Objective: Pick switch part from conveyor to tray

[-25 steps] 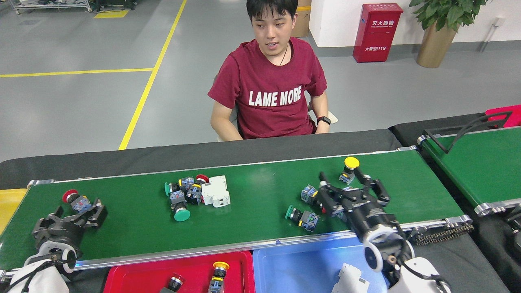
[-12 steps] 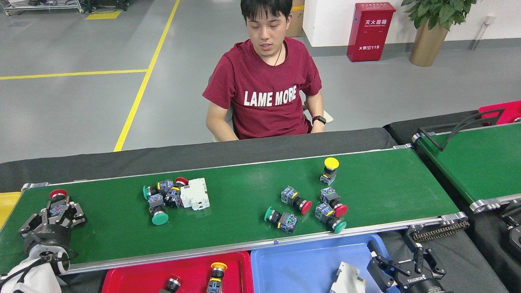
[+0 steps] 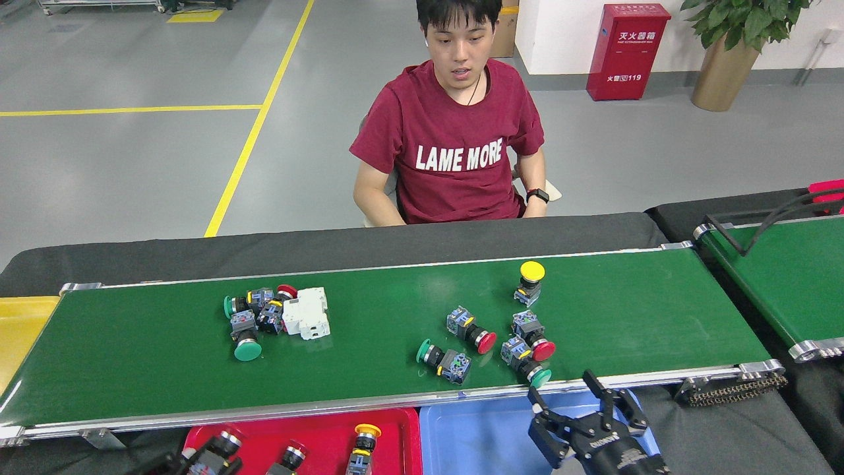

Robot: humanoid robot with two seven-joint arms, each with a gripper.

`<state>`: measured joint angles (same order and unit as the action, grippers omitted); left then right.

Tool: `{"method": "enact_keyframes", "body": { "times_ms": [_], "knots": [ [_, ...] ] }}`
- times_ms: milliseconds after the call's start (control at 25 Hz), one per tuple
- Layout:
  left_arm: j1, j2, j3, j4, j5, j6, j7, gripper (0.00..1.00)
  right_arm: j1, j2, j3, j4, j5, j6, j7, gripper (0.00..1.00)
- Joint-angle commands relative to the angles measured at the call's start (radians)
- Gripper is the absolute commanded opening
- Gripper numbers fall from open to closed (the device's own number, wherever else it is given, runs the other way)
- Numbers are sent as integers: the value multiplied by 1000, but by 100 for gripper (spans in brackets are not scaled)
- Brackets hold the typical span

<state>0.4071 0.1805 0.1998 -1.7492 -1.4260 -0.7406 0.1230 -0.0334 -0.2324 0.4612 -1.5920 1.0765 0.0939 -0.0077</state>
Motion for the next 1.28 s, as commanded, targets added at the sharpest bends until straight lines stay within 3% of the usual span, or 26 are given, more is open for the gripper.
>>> {"method": "enact_keyframes", "body": {
  "times_ms": [0,120,240,321,361,441,561,721,801,962,1082,1122,1202,1242],
  "knots": [
    [-8,-13,18,-15,-2,-11,0,100,-62,19,19,46,2,55,11,96],
    [-8,-33,107,-15,-2,23,0,100,-157,90,36,188,29,66,25,96],
    [-17,-104,196,-12,-2,259,0,100,-255,156,36,305,39,76,25,96],
    [-21,-90,211,-3,-4,331,-2,100,-303,180,42,382,43,73,25,93],
    [-21,-81,211,-1,-4,331,-2,100,-313,189,42,402,43,67,26,88],
    [-24,-75,207,0,-2,331,-5,100,-330,191,68,415,42,49,63,69],
    [-67,-62,196,0,-4,330,-51,100,-332,191,88,414,37,-57,94,28],
    [-220,-53,153,71,-4,334,-192,100,-326,160,85,334,26,-117,101,24],
    [-277,-52,144,123,-5,334,-218,100,-298,113,85,236,3,-180,101,24],
    [-404,-33,144,255,-74,342,-220,100,-163,10,93,14,-21,-441,106,25],
    [-501,-24,148,369,-142,374,-218,100,-118,2,125,-56,-21,-571,129,32],
    [-525,-16,148,404,-142,385,-217,100,-121,11,149,-56,-21,-565,138,45],
    [-565,8,147,459,-142,391,-217,100,-129,47,220,-59,-20,-528,170,98],
    [-584,24,147,487,-143,394,-217,100,-132,51,251,-59,-20,-523,181,98]
  ]
}}
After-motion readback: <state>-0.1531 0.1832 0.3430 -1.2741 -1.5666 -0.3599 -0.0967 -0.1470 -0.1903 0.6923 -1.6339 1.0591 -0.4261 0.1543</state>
